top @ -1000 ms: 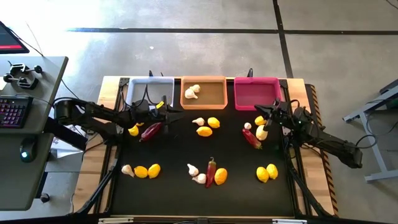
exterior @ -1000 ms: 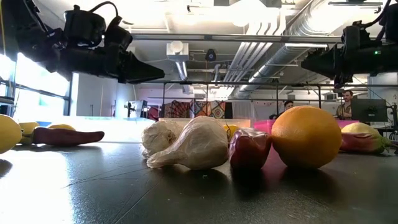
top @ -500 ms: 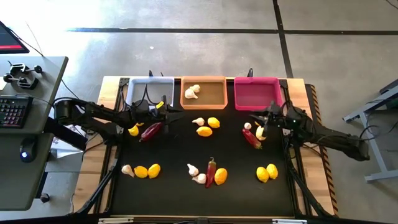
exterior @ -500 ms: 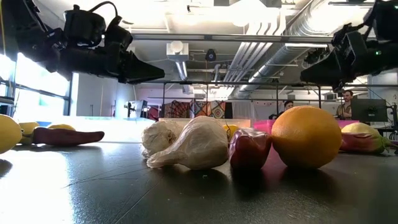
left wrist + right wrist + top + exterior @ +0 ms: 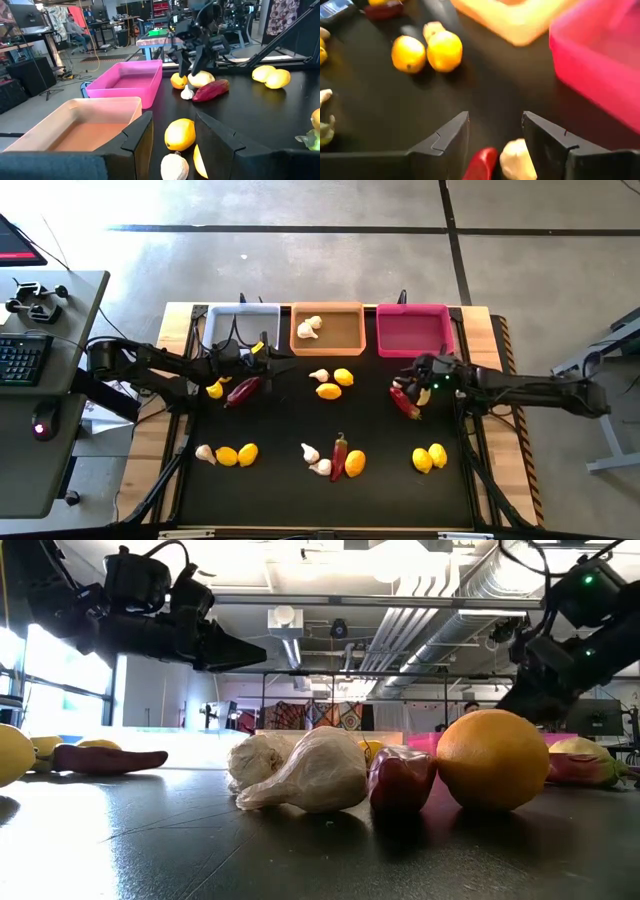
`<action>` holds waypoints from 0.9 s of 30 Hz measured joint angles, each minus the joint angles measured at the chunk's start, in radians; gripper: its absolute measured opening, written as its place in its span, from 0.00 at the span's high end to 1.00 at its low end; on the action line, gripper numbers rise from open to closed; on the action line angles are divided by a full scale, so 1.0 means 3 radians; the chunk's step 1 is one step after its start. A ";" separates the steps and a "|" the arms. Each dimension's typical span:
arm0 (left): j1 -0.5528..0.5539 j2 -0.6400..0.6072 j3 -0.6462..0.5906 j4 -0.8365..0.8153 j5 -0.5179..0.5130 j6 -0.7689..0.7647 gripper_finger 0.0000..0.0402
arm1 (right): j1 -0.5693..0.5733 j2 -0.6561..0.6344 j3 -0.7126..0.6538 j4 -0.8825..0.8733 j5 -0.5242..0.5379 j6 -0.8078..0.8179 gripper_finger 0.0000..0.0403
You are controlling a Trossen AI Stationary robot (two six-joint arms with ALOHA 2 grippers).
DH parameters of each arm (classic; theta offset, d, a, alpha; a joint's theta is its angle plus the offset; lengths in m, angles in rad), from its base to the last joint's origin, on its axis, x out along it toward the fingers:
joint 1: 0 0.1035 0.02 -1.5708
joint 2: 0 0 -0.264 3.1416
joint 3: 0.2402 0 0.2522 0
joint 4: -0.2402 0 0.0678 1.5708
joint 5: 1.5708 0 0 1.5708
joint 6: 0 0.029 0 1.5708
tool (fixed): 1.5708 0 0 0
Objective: Sort produce into baskets
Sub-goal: Put the white garlic into the orange bin
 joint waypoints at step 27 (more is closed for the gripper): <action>0.0000 0.0000 0.0003 -0.0001 -0.0024 0.0072 0.68 | 0.0395 0.1359 0.0471 -0.0376 0.0630 0.0206 0.75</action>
